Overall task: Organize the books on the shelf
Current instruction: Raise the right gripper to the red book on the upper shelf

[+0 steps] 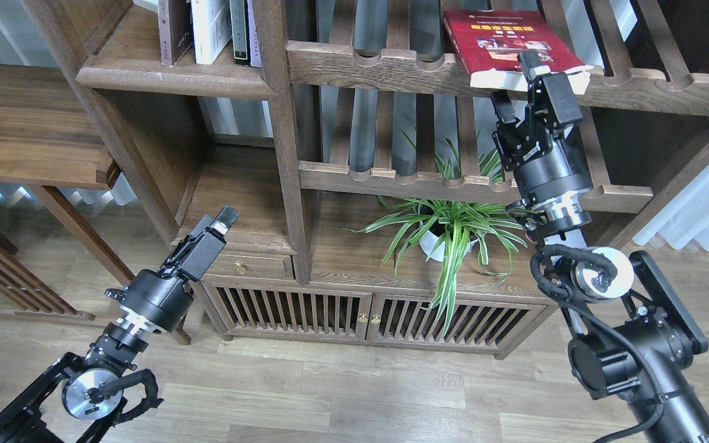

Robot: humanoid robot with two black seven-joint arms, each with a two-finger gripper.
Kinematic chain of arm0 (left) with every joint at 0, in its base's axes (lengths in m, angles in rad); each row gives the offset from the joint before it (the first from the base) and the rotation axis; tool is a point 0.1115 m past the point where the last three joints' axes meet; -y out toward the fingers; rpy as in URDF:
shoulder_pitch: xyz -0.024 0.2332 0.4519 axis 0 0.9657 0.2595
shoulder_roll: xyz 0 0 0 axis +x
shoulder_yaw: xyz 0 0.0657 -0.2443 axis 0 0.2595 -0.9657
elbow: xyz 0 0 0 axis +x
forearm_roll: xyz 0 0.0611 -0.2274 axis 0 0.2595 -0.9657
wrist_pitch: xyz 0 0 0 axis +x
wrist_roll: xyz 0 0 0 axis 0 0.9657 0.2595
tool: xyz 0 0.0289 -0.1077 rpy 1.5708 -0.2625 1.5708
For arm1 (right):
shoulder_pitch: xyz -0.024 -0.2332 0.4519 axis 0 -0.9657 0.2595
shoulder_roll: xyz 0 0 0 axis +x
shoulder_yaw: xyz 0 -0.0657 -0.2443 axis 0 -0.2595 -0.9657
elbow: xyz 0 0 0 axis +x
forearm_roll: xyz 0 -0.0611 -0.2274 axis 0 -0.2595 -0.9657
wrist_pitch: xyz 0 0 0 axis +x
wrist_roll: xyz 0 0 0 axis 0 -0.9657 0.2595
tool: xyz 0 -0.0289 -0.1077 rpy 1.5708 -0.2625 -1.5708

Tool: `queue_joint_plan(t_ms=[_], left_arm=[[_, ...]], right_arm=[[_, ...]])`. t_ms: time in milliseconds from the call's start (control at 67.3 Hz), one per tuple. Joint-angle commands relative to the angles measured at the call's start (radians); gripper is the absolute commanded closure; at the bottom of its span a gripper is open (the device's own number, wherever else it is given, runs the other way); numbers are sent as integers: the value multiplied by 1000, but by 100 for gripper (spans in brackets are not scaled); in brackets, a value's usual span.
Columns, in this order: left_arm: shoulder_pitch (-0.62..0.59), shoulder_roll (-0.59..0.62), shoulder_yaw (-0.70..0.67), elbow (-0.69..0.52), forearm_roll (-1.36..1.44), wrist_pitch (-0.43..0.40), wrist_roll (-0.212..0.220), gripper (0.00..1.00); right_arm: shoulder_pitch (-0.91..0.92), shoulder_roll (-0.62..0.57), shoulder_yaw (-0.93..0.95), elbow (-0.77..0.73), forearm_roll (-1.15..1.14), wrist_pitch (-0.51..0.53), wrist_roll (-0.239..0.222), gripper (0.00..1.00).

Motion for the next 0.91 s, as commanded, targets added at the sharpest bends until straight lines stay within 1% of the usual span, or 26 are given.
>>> queue_joint_plan(t_ms=[0,208,312,386,461,505,669,892], left_arm=[[-11,-8,2,7,0,0,1,1],[-9,-5,4,8,0,0,0,1],[-7,-5,7,8,0,0,0,1],[-4,-6,8,8,0,0,0,1],[-3,-6,8,7,0,0,0,1],[-3,-6,8,7,0,0,0,1],[0,-3,7,8,0,0,0,1],[6,-3,7,10,0,0,-2,1]], right_arm=[[4,-43,2,3,4,-47,0,11],[17,-51,6,3,21,-64,0,12],[17,-51,6,3,23,-72,0,18],[17,-51,8,3,23,-72,0,28],[17,-53,11,6,23,-70,0,35],[17,-53,15,6,24,-70,0,36],[27,-51,18,6,24,-75,-2,37],[36,-54,29,15,26,-208,-2,35]])
